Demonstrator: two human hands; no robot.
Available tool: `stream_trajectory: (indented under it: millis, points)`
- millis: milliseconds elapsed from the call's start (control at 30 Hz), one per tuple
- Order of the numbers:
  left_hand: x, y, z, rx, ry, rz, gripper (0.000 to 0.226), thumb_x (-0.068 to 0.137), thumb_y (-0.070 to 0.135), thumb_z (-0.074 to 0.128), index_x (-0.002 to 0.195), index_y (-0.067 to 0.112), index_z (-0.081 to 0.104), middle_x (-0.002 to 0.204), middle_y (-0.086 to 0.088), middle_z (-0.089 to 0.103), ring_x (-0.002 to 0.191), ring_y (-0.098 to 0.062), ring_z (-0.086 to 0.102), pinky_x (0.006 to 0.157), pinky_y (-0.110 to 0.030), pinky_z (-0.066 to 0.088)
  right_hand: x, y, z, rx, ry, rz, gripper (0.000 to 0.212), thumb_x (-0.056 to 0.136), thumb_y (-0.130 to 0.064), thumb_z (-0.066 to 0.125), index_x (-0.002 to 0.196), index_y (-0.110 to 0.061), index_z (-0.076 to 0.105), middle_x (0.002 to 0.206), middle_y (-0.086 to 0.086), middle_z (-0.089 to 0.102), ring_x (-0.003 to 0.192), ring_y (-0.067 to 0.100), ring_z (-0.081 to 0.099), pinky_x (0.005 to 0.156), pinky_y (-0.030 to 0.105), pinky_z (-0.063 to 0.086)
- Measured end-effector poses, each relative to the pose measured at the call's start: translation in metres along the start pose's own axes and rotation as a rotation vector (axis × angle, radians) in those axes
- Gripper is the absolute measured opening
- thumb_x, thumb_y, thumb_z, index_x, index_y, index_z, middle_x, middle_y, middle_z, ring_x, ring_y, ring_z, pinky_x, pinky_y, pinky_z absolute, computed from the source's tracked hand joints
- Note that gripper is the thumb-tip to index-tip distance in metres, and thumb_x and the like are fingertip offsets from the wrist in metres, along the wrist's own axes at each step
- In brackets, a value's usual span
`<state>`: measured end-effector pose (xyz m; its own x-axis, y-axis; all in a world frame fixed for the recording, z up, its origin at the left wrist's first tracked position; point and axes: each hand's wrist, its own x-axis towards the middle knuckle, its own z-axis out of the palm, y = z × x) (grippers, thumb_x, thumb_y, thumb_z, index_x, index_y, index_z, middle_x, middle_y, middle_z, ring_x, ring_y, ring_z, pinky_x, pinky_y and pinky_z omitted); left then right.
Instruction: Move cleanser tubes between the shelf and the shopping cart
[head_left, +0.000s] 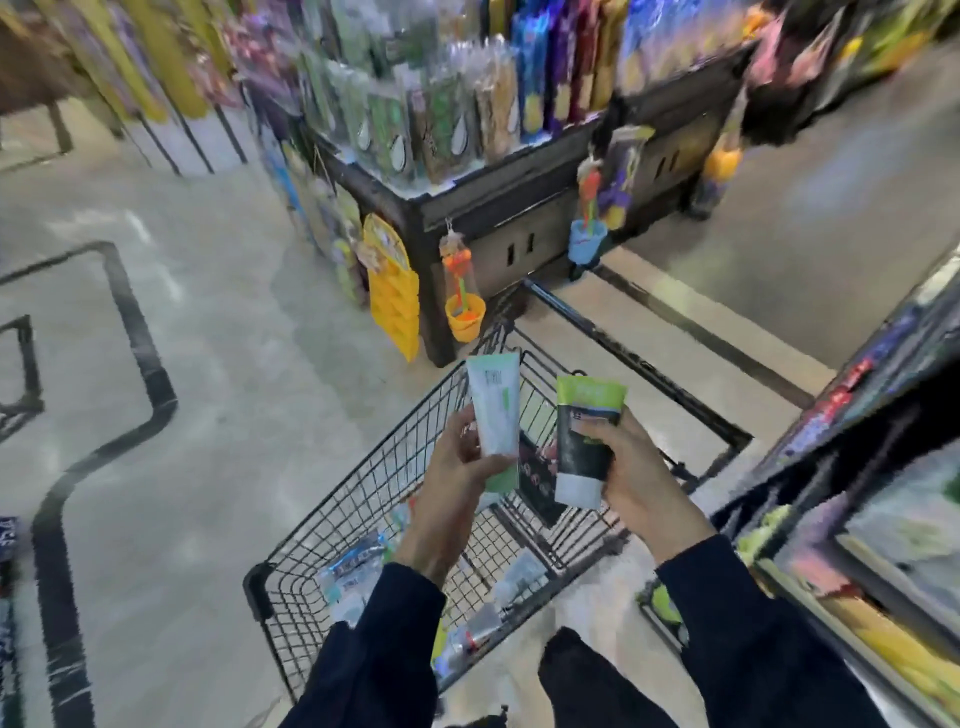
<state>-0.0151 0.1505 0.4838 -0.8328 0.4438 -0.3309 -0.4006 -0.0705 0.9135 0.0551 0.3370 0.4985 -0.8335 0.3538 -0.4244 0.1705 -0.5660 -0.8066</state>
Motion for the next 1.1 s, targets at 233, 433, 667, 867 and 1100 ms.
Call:
stream_trajectory:
  millis: [233, 433, 667, 867, 1100]
  points:
    - [-0.032, 0.000, 0.089, 0.065, -0.230, 0.009, 0.052, 0.085, -0.012, 0.068, 0.127, 0.018, 0.060, 0.116, -0.010, 0.074, 0.105, -0.033, 0.072, 0.083, -0.045, 0.056, -0.086, -0.020, -0.076, 0.104, 0.188, -0.221, 0.047, 0.077, -0.001, 0.077, 0.122, -0.005, 0.067, 0.108, 0.021, 0.075, 0.083, 0.033, 0.074, 0.078, 0.041, 0.062]
    - [-0.071, -0.022, 0.177, 0.175, -0.445, 0.003, 0.055, 0.075, 0.010, 0.080, 0.124, 0.030, 0.064, 0.123, -0.007, 0.072, 0.112, -0.032, 0.070, 0.090, -0.049, 0.055, -0.175, -0.032, -0.155, 0.250, 0.390, -0.360, 0.043, 0.075, -0.012, 0.075, 0.117, -0.006, 0.070, 0.108, 0.023, 0.075, 0.079, 0.034, 0.074, 0.069, 0.041, 0.063]
    - [-0.152, -0.074, 0.281, 0.227, -0.667, -0.041, 0.054, 0.083, -0.002, 0.075, 0.129, 0.021, 0.060, 0.123, -0.009, 0.073, 0.112, -0.033, 0.070, 0.084, -0.047, 0.056, -0.302, -0.020, -0.241, 0.303, 0.609, -0.452, 0.033, 0.092, -0.009, 0.071, 0.124, -0.008, 0.066, 0.107, 0.015, 0.078, 0.077, 0.026, 0.075, 0.066, 0.038, 0.063]
    - [-0.234, -0.119, 0.336, 0.270, -0.805, -0.078, 0.051, 0.087, -0.006, 0.071, 0.130, 0.020, 0.061, 0.123, -0.005, 0.073, 0.116, -0.029, 0.069, 0.090, -0.046, 0.055, -0.393, 0.009, -0.302, 0.415, 0.762, -0.478, 0.032, 0.091, -0.012, 0.075, 0.122, -0.011, 0.068, 0.115, 0.018, 0.076, 0.085, 0.030, 0.074, 0.078, 0.044, 0.060]
    - [-0.308, -0.163, 0.385, 0.317, -0.885, -0.144, 0.062, 0.085, -0.006, 0.074, 0.137, 0.024, 0.056, 0.124, -0.003, 0.073, 0.113, -0.028, 0.071, 0.092, -0.051, 0.056, -0.490, 0.037, -0.344, 0.417, 0.837, -0.528, 0.024, 0.091, -0.010, 0.074, 0.113, -0.016, 0.065, 0.101, 0.013, 0.078, 0.078, 0.029, 0.075, 0.067, 0.042, 0.060]
